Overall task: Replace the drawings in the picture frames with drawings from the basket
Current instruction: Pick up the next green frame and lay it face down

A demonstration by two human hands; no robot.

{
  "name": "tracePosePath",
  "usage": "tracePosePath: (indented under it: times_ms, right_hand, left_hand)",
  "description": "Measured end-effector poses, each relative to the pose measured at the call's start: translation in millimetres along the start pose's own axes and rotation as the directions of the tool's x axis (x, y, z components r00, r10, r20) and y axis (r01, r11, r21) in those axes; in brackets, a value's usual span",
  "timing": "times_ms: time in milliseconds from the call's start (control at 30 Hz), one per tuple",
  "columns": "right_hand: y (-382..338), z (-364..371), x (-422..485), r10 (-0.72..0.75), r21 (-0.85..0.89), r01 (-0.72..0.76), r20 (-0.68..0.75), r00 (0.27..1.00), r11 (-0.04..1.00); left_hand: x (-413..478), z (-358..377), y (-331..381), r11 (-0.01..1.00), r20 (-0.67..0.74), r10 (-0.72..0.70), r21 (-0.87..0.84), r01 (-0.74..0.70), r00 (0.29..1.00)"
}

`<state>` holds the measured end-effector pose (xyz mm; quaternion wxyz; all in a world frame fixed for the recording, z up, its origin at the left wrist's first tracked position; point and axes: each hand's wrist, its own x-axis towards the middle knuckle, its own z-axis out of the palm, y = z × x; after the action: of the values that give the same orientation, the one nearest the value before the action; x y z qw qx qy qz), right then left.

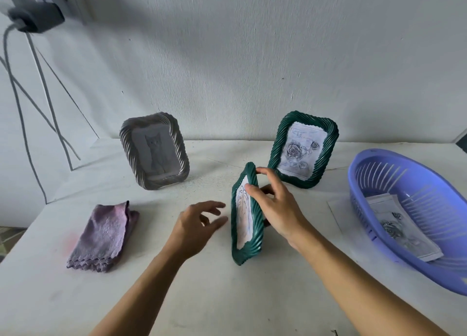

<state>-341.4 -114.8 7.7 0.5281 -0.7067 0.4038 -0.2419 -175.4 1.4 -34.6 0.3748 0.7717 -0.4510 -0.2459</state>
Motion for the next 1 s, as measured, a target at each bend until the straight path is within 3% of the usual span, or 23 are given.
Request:
tracePosePath:
  times_ms: [100, 200, 267, 367, 467, 600, 700, 833, 1000]
  right_hand:
    - [-7, 16, 3, -0.024, -0.031, 0.025, 0.055, 0.998, 0.999]
    - [-9, 36, 9, -0.046, 0.047, 0.041, 0.095, 0.994, 0.998]
    - [-2, 50, 14, -0.047, 0.066, 0.039, 0.123, 0.991, 0.997]
    - [10, 63, 16, -0.059, 0.01, 0.058, 0.141, 0.988, 0.998]
    - [24, 63, 12, -0.136, -0.174, 0.168, 0.184, 0.974, 0.97]
    - [43, 62, 9, -0.272, -0.452, 0.339, 0.209, 0.939, 0.825]
    - [52, 61, 9, -0.354, -0.528, 0.41, 0.21, 0.912, 0.744]
    - [68, 56, 9, -0.437, -0.602, 0.49, 0.247, 0.865, 0.63]
    - [76, 52, 4, -0.48, -0.591, 0.508, 0.221, 0.849, 0.627]
  left_hand:
    - [-5, -38, 20, 0.961, 0.031, 0.01, -0.278, -0.001, 0.999]
    - [-17, -61, 39, 0.944, 0.193, 0.062, -0.33, 0.006, 0.979]
    - [-21, -63, 42, 0.947, 0.166, 0.068, -0.322, -0.011, 0.984]
    - [-19, -64, 24, 0.983, 0.009, 0.03, -0.182, -0.027, 1.0]
    - [-17, -67, 3, 0.998, -0.055, 0.018, -0.056, -0.021, 0.998]
    - [-15, -66, -20, 0.992, -0.121, 0.034, 0.127, -0.019, 0.992]
    - [-15, -55, -41, 0.961, -0.112, 0.05, 0.277, -0.017, 0.992]
    - [-19, -37, -61, 0.956, -0.134, 0.106, 0.285, -0.064, 0.985]
    - [-19, -29, -68, 0.964, -0.204, 0.137, 0.253, -0.083, 0.969]
